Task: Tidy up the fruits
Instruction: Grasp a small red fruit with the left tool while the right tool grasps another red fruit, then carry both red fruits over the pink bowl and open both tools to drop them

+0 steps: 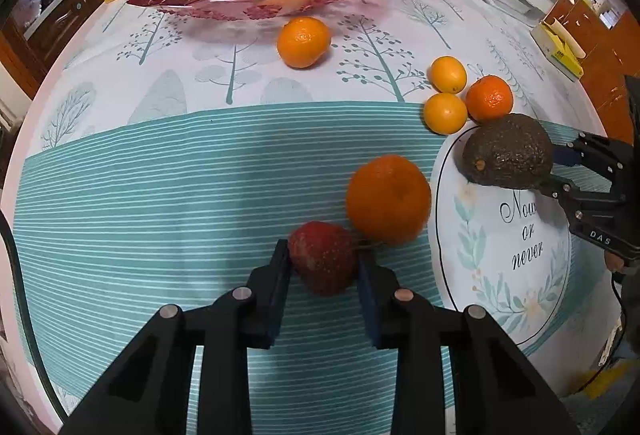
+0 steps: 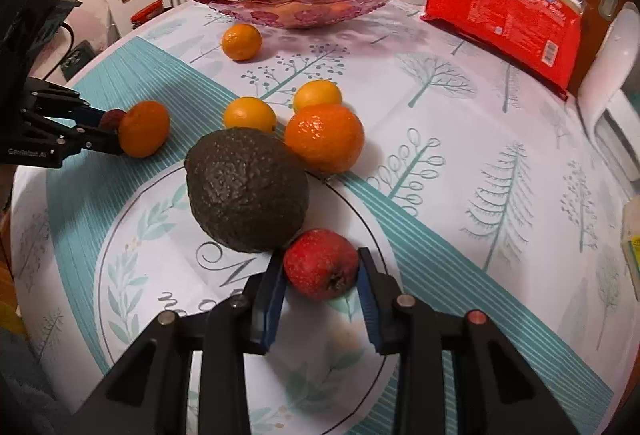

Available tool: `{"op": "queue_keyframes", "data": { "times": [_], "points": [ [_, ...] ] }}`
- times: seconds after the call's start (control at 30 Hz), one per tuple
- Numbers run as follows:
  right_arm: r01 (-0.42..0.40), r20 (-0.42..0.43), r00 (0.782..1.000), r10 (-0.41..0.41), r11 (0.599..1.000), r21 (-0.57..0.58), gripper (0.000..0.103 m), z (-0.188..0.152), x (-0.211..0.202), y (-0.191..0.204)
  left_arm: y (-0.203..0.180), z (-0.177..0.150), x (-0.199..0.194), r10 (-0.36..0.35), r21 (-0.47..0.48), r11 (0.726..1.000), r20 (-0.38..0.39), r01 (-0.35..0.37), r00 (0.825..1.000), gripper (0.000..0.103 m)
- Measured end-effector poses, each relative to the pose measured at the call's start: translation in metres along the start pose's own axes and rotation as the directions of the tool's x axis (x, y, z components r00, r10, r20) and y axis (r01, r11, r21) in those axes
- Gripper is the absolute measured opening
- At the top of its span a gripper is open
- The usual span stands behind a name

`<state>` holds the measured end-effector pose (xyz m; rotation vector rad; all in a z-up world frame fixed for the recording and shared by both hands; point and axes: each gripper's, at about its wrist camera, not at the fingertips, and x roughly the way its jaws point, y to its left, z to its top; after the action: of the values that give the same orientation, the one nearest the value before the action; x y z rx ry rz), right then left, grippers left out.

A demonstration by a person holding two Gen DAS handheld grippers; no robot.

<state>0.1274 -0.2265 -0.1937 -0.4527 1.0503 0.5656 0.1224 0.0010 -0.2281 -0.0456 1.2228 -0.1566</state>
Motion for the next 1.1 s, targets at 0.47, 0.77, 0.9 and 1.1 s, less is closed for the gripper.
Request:
{"op": "queue_keyframes", "data": {
  "times": [0.47,0.77,0.9,1.1],
  "points": [
    [0.014,0.052,0.998,-0.025,0.977,0.214,0.034,-0.013,-0.060,0.002,-0.012,-0.011,-0.053,-0.003,-0.018,1.000,0.023,0.003,1.000,0.029],
    [0.005,0.153,0.986,-0.058,0.946,0.324,0.034,0.024,-0.118,0.020,-0.001,0.013,-0.112,-0.027,0.001,1.000,0.078,0.027,0.997,0.029],
    [0.041,0.170,0.980,-0.102,0.944,0.326,0.034,0.054,-0.140,0.034,0.016,0.041,-0.149,-0.017,0.044,0.999,0.126,0.012,0.992,0.029],
    [0.081,0.225,0.961,-0.160,0.943,0.324,0.034,0.123,-0.183,0.043,0.043,0.088,-0.202,0.040,0.130,0.989,0.205,-0.068,0.978,0.029]
  ]
}}
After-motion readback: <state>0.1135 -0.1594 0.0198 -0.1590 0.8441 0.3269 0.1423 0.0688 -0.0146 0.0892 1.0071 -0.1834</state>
